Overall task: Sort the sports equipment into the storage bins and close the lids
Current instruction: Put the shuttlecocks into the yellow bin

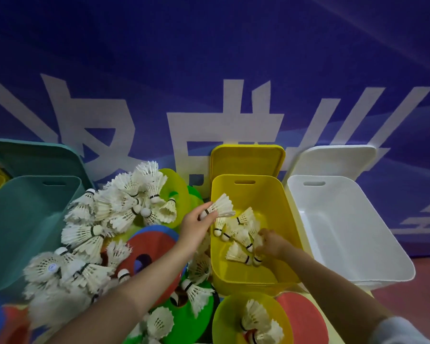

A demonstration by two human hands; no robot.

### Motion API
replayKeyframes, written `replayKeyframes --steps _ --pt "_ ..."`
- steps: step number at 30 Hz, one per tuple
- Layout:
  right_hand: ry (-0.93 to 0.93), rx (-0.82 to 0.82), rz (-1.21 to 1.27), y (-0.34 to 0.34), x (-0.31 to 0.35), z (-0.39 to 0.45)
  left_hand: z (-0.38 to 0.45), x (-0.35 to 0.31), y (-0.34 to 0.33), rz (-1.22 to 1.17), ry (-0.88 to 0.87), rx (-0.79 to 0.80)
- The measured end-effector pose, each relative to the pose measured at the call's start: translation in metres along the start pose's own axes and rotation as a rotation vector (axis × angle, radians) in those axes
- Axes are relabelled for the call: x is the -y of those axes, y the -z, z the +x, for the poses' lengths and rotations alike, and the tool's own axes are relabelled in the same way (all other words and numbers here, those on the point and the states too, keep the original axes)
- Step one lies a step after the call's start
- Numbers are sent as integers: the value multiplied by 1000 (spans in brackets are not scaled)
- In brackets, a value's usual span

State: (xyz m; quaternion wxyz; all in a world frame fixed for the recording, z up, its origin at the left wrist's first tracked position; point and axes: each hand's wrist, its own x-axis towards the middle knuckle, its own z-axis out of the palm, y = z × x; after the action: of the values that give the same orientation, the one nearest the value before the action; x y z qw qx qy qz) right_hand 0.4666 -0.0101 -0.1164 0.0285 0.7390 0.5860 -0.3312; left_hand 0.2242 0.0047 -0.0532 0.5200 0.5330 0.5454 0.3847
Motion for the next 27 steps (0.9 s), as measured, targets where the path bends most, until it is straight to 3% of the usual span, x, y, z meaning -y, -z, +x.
replayKeyframes --steps 6,12,14,18,21,24,27 --pt "40 83 -154 -19 -5 31 4 6 -6 -65 -14 -79" --pt "153 -29 -353 -17 -3 36 5 12 -9 -78 32 -114" --pt "206 -116 -254 0 2 27 8 10 -13 -68 66 -108" --pt "423 -474 -127 49 4 2 13 -6 -27 -28 35 -50" --pt "307 -709 -23 66 -12 -10 17 -9 -39 49 33 -19" --pt "103 -655 152 64 -26 -17 17 -4 -52 111 55 31" --pt "165 -578 192 55 -38 -19 18 5 -67 195 55 61"
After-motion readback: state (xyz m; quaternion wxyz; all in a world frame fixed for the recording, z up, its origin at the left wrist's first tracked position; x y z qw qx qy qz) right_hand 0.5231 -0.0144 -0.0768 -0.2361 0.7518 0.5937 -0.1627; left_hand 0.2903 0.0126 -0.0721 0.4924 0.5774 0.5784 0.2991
